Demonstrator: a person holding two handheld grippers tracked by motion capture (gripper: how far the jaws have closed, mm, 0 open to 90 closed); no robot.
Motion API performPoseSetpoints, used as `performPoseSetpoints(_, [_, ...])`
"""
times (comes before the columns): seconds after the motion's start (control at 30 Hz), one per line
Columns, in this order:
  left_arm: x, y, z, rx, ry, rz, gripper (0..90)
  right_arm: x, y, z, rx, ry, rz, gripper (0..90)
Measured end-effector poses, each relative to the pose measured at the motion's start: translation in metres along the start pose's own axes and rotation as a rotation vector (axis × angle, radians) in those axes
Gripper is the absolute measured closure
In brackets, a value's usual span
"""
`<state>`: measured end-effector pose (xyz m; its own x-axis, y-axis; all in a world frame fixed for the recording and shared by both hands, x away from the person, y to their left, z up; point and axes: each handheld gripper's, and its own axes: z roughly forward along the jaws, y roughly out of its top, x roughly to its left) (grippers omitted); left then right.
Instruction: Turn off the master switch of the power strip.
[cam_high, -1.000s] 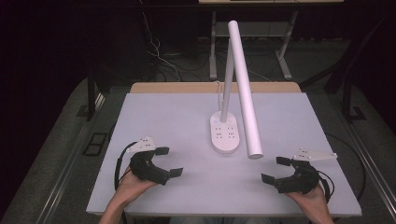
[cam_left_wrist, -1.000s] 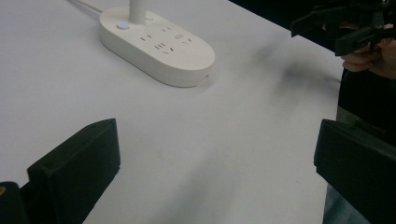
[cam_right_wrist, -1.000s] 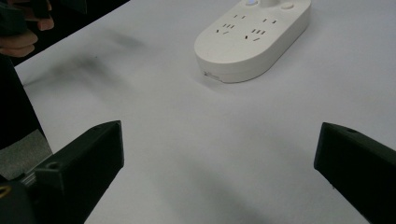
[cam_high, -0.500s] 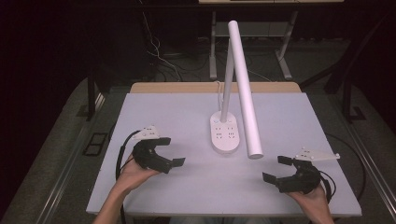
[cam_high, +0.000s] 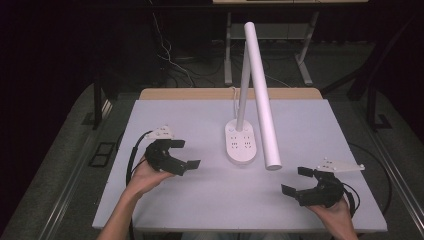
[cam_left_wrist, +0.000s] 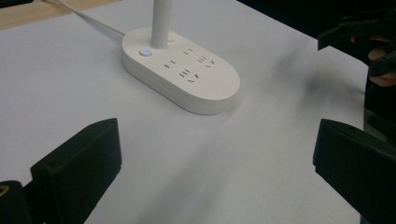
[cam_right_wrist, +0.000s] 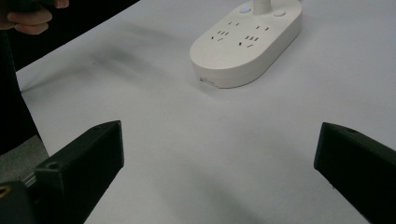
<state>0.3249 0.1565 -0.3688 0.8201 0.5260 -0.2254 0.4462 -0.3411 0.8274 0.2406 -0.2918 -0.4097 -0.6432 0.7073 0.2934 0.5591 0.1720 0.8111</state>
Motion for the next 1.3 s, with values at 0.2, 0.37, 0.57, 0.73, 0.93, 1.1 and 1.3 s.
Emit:
performPoseSetpoints(0.2, [0.006,0.009,0.005,0.01,0.007,0.003,0.4,0.0,0.0,0.0,0.006,0.002,0.0,1.0])
performPoseSetpoints(0.37, [0.009,0.016,0.009,0.027,0.009,0.012,0.4,0.0,0.0,0.0,0.007,0.003,0.0,1.0])
performPoseSetpoints(0.57, [0.012,0.028,0.013,0.04,0.012,0.021,0.4,-0.001,0.0,0.0,0.005,0.003,0.0,1.0])
performPoseSetpoints(0.73, [0.014,0.037,0.016,0.054,0.012,0.039,0.4,0.0,0.0,0.0,0.004,0.003,0.001,1.0])
performPoseSetpoints(0.93, [0.018,0.047,0.022,0.067,0.018,0.043,0.4,-0.001,-0.001,0.0,0.003,0.004,0.0,1.0])
performPoseSetpoints(1.1, [0.022,0.056,0.027,0.079,0.02,0.05,0.5,-0.001,-0.001,0.0,0.002,0.004,0.0,1.0])
performPoseSetpoints(1.3, [0.029,0.064,0.036,0.086,0.025,0.035,0.5,-0.001,-0.001,0.0,0.003,0.003,0.006,1.0])
